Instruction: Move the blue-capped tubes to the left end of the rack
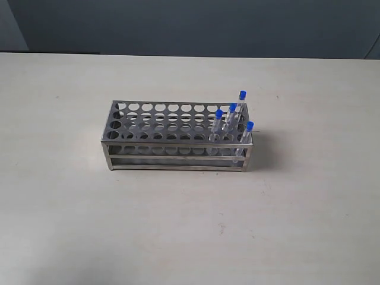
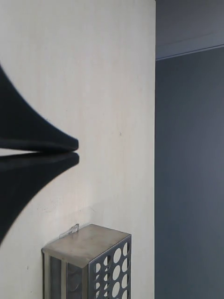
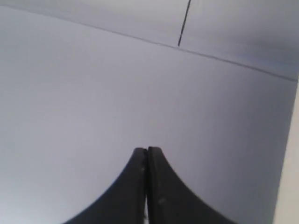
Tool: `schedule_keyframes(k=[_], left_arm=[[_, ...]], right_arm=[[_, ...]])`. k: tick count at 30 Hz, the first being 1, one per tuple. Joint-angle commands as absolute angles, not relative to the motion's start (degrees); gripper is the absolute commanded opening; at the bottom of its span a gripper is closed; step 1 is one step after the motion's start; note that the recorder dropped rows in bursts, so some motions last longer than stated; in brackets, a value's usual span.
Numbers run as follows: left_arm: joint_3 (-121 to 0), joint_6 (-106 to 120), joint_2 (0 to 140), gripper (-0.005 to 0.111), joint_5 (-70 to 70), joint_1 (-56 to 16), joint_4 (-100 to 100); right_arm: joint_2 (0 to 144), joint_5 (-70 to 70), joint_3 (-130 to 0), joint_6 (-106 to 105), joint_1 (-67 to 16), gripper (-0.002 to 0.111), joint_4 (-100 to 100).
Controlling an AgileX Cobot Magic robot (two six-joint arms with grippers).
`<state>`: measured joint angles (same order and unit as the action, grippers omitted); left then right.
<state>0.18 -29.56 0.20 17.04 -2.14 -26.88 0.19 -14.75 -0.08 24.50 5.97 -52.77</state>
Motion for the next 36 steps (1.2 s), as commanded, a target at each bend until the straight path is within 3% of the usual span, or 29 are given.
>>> schedule_keyframes(k=[1, 5, 12, 16, 20, 26, 36], left_arm=[[0.0, -29.6, 0.0, 0.001, 16.7, -2.5, -26.8], [0.0, -29.6, 0.0, 0.001, 16.7, -2.5, -26.8], [0.0, -29.6, 0.0, 0.001, 16.7, -2.5, -26.8], [0.0, -29.6, 0.0, 0.001, 16.7, -2.5, -26.8], [0.0, -29.6, 0.0, 0.001, 16.7, -2.5, -26.8], [0.0, -29.6, 0.0, 0.001, 16.7, -2.5, -26.8], [0.0, -29.6, 0.0, 0.001, 16.6, -2.5, -26.8]], right_arm=[[0.0, -24.4, 0.0, 28.5, 6.2, -0.001, -52.9], [0.0, -14.4, -3.4, 34.3, 6.2, -0.001, -43.2], [2.1, -10.2, -16.0, 40.5, 6.2, -0.001, -8.9], [9.4, 6.6, -26.6, 40.9, 6.2, -0.001, 7.6], [22.7, 20.1, -36.1, 25.5, 5.6, -0.001, 3.7], [44.9, 33.6, -49.8, -11.6, -0.8, -0.001, -20.6], [75.9, 44.7, -65.5, -12.9, -21.2, -0.001, -7.4]])
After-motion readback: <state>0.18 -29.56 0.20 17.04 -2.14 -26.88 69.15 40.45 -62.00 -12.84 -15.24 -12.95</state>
